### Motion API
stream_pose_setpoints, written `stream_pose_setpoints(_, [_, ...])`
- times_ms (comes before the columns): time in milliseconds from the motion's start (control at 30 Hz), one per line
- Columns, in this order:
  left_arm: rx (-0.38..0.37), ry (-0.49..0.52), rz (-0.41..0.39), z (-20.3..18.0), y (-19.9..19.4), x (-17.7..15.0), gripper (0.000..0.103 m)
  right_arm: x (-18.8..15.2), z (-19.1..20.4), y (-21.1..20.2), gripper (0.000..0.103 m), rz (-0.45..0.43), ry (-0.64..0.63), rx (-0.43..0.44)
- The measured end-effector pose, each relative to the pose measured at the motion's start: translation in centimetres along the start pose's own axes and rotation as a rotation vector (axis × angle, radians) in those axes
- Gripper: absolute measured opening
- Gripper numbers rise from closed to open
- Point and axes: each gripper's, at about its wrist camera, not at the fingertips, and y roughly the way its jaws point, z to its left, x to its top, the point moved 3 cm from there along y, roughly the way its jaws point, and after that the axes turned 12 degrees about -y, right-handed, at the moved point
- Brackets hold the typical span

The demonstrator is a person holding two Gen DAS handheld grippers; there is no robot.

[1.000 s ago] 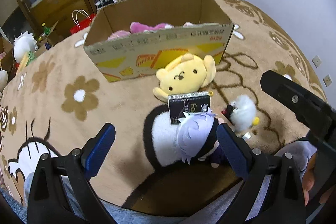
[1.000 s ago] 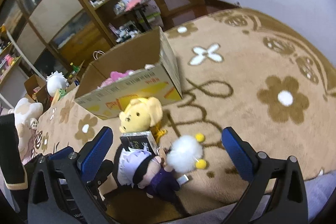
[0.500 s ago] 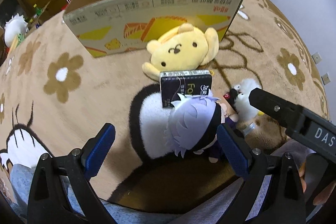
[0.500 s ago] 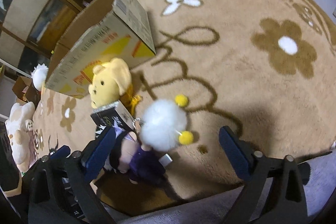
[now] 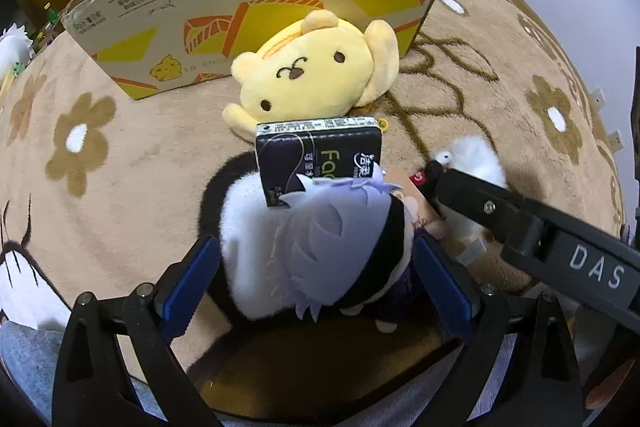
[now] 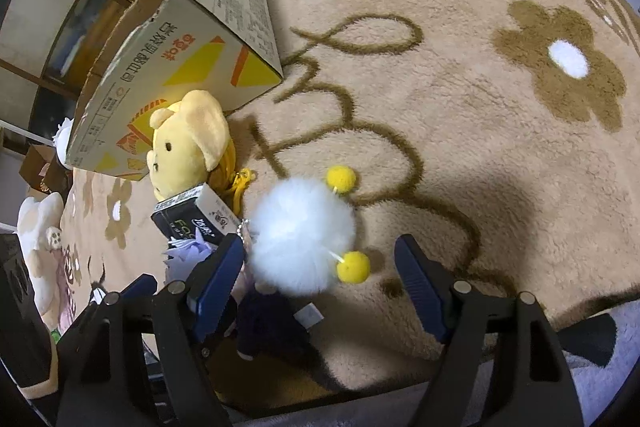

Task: Organize soft objects
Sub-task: 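Close the left tool on the white-haired doll while the right tool grasps its white pompom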

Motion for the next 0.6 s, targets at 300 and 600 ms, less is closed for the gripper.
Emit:
stream_pose_setpoints(300, [-0.021,-0.031,0.013,0.0,1.5,0.2,0.098,0.3,0.3,0.9,0.073,0.011,-0.026,-0.012])
stream_pose_setpoints(600, [-0.043,-0.051,0.038,-0.1,2.6,0.3,0.091,0.9,1.1,1.6,0.055,0.007,-0.048,0.02])
